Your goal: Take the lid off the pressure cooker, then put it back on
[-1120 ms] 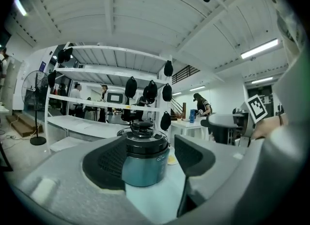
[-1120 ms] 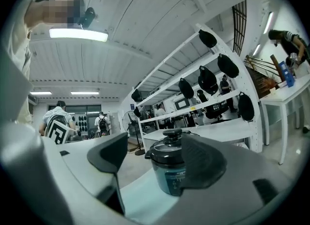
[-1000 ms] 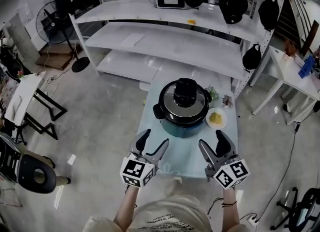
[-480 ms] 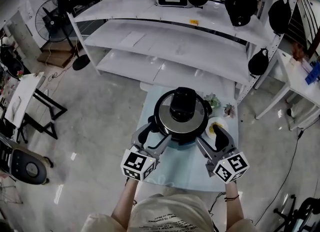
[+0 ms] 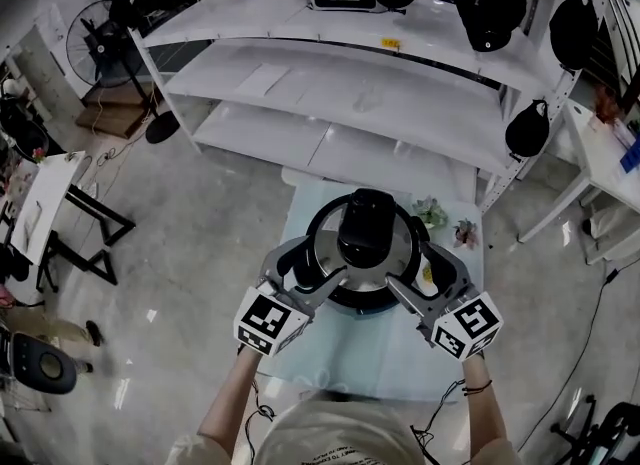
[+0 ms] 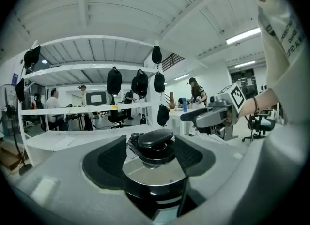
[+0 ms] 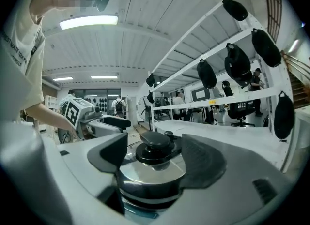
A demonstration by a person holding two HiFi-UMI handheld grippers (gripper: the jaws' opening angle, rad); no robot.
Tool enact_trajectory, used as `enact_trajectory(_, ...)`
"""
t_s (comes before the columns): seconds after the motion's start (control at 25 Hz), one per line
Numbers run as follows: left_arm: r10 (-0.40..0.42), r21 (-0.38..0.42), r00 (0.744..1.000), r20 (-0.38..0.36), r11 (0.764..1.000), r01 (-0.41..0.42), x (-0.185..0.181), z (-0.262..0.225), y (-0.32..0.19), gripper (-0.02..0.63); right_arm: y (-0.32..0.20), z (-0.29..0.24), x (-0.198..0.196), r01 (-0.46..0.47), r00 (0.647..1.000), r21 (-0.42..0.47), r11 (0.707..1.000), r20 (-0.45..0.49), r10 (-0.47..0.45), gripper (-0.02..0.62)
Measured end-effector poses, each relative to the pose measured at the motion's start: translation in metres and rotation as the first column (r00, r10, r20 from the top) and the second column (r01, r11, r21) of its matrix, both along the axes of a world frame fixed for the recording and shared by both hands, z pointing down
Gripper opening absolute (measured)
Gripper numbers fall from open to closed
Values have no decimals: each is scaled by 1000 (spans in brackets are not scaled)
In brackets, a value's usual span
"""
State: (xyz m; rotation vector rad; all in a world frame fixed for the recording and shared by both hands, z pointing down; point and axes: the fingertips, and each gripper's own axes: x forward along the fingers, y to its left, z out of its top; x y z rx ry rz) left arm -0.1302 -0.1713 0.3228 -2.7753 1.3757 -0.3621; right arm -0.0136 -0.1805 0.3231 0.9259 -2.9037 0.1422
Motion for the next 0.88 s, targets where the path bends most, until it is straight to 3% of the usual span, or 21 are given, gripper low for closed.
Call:
enact_trajectory(0.24, 138, -24, 987, 83, 990, -136, 4, 1, -25, 302, -25, -2, -18, 80, 996, 13, 997, -50, -79, 331)
enact_trajectory(0.4, 277, -61, 953, 121, 961, -271, 12, 9, -40, 307, -35, 3, -29, 159, 984, 5, 987, -79, -158, 331)
enact_trajectory(0.64, 478, -143, 852, 212, 878, -457, 21, 24, -49, 307, -44, 12, -46, 275, 949, -35, 961, -153, -277, 331)
enact_trajectory(0.88, 632, -209, 746, 212, 775, -597, 33, 28, -54, 307, -51, 18, -61, 355, 914, -91, 930, -177, -366, 331)
